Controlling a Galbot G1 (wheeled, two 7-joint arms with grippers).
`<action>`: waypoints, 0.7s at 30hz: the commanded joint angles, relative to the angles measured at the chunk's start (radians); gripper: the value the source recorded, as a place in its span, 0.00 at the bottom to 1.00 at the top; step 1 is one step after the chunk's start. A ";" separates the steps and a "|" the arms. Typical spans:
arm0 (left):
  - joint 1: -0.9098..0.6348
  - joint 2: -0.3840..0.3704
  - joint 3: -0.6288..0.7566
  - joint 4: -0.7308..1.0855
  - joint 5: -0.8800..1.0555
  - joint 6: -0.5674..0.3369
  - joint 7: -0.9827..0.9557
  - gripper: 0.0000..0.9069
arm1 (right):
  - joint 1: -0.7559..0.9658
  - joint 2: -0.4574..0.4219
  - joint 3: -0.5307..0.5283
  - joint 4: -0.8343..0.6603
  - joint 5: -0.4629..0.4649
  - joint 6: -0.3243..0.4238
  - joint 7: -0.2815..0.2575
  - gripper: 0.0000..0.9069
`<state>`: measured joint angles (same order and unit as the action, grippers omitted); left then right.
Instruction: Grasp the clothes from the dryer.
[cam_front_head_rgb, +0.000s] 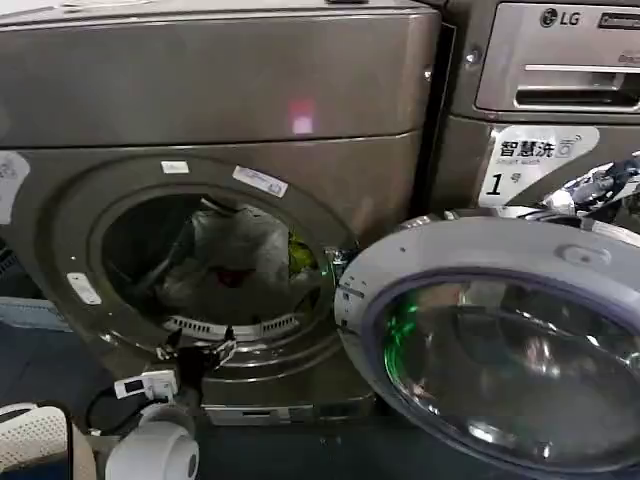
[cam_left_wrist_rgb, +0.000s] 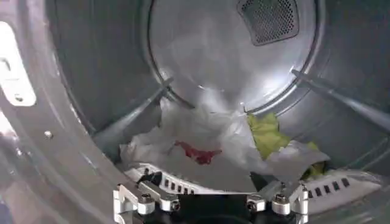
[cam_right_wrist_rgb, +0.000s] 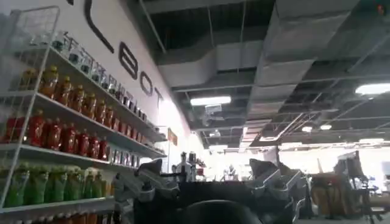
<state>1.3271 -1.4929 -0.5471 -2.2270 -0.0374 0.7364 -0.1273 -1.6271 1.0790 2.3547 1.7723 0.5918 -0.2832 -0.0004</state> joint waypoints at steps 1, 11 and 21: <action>-0.001 0.000 0.000 0.004 0.004 0.049 0.001 1.00 | 0.000 -0.001 0.001 0.000 -0.001 0.000 0.000 1.00; -0.050 0.008 -0.005 0.029 0.028 0.049 0.004 1.00 | -0.004 0.002 -0.001 -0.002 0.000 0.028 0.003 1.00; -0.239 0.022 -0.011 0.192 0.044 0.049 0.018 1.00 | -0.012 -0.002 0.011 -0.011 0.006 0.040 0.009 1.00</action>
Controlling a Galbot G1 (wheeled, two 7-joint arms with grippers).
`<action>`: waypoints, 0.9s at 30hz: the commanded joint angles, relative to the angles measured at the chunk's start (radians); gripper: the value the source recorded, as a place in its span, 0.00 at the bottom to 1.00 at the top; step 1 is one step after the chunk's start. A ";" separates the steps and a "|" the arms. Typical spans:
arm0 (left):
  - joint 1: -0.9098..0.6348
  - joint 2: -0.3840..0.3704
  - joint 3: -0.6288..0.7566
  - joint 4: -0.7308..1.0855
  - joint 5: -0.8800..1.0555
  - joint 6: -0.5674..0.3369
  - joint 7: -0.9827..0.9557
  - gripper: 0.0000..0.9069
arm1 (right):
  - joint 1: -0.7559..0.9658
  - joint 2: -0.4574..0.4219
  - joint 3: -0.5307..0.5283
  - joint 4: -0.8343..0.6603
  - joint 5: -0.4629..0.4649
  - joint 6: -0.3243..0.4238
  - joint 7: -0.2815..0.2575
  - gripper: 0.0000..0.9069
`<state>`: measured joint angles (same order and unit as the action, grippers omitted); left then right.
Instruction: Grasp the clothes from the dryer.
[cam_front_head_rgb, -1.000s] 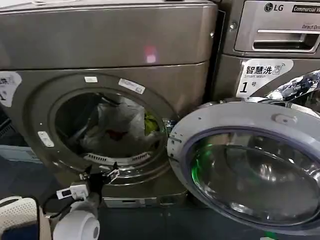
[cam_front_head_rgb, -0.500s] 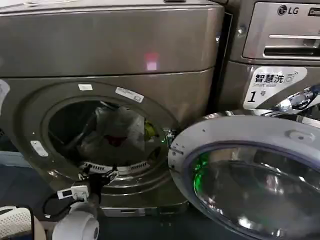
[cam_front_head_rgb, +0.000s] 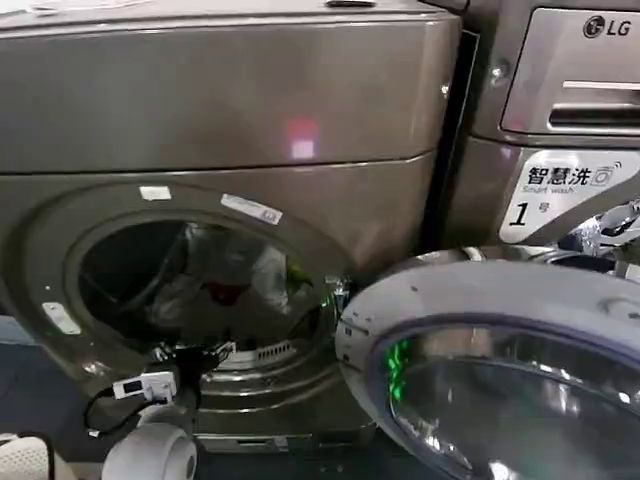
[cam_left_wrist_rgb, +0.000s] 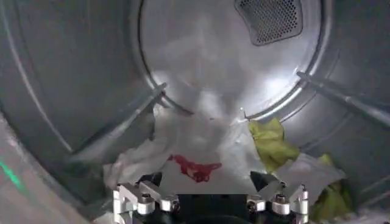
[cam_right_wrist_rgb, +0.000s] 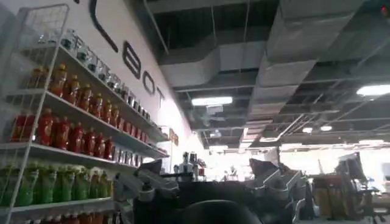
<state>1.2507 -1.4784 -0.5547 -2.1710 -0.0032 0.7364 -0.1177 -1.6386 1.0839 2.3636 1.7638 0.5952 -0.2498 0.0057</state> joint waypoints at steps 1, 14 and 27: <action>-0.180 0.010 -0.006 0.154 0.013 0.049 0.010 1.00 | -0.002 -0.008 0.003 -0.003 0.003 0.006 0.003 1.00; -0.472 0.020 -0.016 0.494 0.113 -0.057 0.163 1.00 | 0.007 -0.012 -0.014 -0.007 0.002 0.013 0.001 1.00; -0.713 0.005 -0.019 0.843 0.298 -0.161 0.252 1.00 | 0.017 -0.010 -0.023 -0.013 0.000 0.016 0.000 1.00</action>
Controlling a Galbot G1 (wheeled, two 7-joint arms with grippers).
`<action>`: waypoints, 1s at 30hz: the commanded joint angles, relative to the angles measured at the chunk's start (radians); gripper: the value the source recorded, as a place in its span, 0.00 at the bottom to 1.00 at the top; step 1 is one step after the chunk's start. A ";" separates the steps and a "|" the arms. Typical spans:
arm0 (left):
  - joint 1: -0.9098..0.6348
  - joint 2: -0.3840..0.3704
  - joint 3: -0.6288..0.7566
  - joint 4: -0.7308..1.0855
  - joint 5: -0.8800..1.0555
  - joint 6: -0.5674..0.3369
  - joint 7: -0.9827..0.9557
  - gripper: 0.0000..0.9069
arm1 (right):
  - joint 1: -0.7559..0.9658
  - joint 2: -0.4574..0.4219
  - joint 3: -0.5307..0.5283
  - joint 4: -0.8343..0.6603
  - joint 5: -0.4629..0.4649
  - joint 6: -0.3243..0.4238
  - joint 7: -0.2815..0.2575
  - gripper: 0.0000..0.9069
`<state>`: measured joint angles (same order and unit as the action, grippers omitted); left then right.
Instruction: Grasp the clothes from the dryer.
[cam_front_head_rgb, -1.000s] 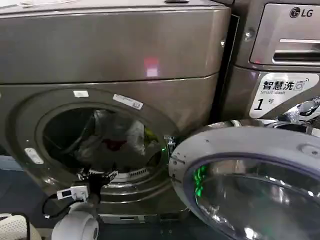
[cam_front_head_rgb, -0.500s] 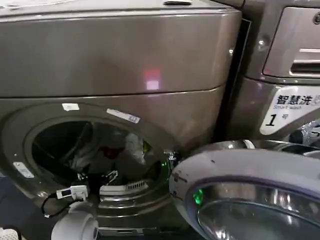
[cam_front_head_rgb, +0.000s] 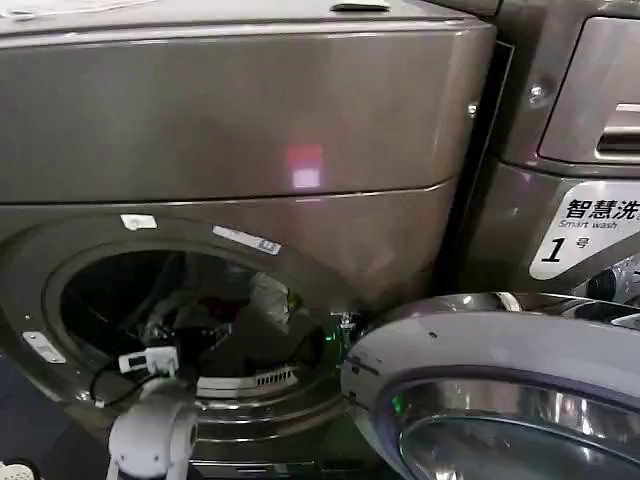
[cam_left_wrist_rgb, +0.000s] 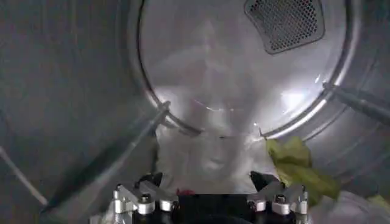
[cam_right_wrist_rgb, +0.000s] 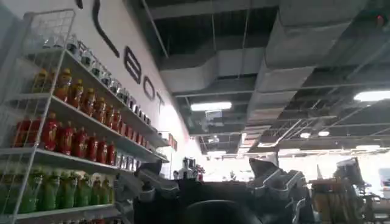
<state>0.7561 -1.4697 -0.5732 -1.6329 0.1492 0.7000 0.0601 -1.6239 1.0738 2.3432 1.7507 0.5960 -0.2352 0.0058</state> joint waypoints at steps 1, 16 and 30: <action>-0.230 -0.004 -0.001 0.319 0.173 -0.139 0.091 1.00 | 0.002 0.000 -0.003 0.000 -0.001 0.001 0.000 1.00; -0.460 0.018 0.009 0.724 0.903 -0.382 0.556 1.00 | 0.000 0.005 -0.008 0.010 -0.002 0.003 -0.002 1.00; -0.611 0.056 -0.014 0.848 1.294 -0.853 1.166 1.00 | -0.011 0.001 -0.009 0.005 -0.004 0.007 -0.003 1.00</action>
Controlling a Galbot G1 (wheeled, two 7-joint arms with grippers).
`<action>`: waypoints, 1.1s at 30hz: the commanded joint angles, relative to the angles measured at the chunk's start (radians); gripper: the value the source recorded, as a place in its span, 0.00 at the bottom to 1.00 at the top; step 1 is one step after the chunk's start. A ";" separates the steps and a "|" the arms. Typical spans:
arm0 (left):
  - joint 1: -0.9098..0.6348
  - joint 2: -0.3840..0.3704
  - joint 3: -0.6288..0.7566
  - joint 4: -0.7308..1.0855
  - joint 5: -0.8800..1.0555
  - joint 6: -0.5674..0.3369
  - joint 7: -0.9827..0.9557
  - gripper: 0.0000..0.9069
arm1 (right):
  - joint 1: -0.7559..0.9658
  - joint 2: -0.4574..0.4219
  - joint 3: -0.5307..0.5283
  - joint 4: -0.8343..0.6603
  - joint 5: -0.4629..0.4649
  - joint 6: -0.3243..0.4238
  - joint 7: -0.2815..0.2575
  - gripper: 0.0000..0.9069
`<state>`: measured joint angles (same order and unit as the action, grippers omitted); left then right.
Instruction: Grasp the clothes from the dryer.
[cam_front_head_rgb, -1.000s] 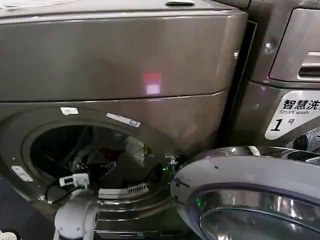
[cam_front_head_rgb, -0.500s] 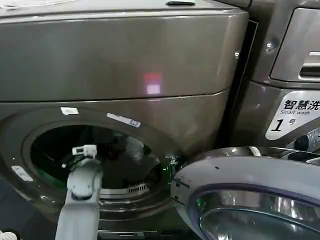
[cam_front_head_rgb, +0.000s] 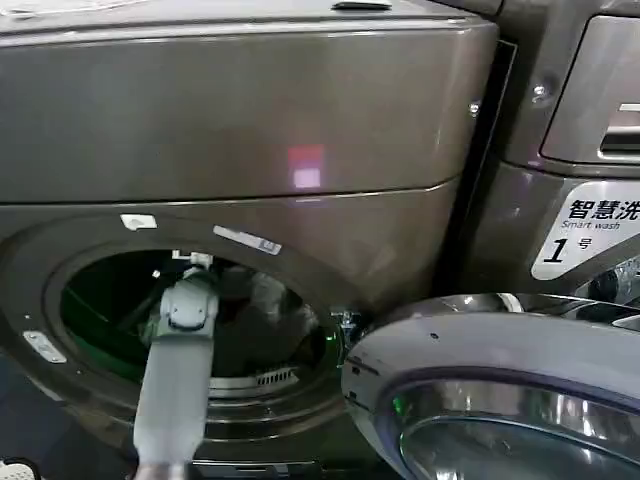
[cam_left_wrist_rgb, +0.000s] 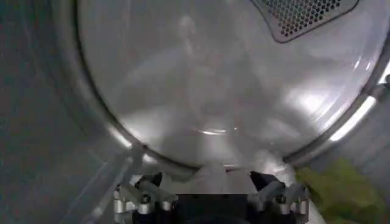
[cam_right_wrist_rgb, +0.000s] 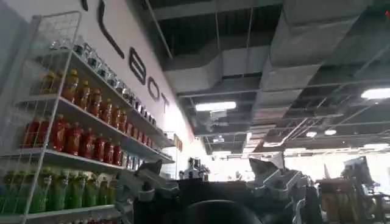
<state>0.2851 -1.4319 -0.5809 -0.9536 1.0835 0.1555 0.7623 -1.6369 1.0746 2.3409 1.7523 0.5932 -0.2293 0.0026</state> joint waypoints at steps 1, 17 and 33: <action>-0.158 0.021 -0.006 0.193 0.358 -0.323 0.473 1.00 | 0.003 0.000 -0.009 0.004 -0.001 0.002 0.000 1.00; -0.217 0.077 0.008 0.335 0.201 -0.349 0.572 1.00 | 0.009 -0.003 -0.028 0.004 -0.003 0.015 -0.005 1.00; -0.229 0.073 0.008 0.431 0.092 -0.322 0.502 1.00 | 0.019 0.007 -0.055 0.019 -0.010 0.024 -0.008 1.00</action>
<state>0.0671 -1.3558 -0.5741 -0.5808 1.2191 -0.1620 1.2663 -1.6186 1.0793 2.2910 1.7697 0.5840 -0.2073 -0.0049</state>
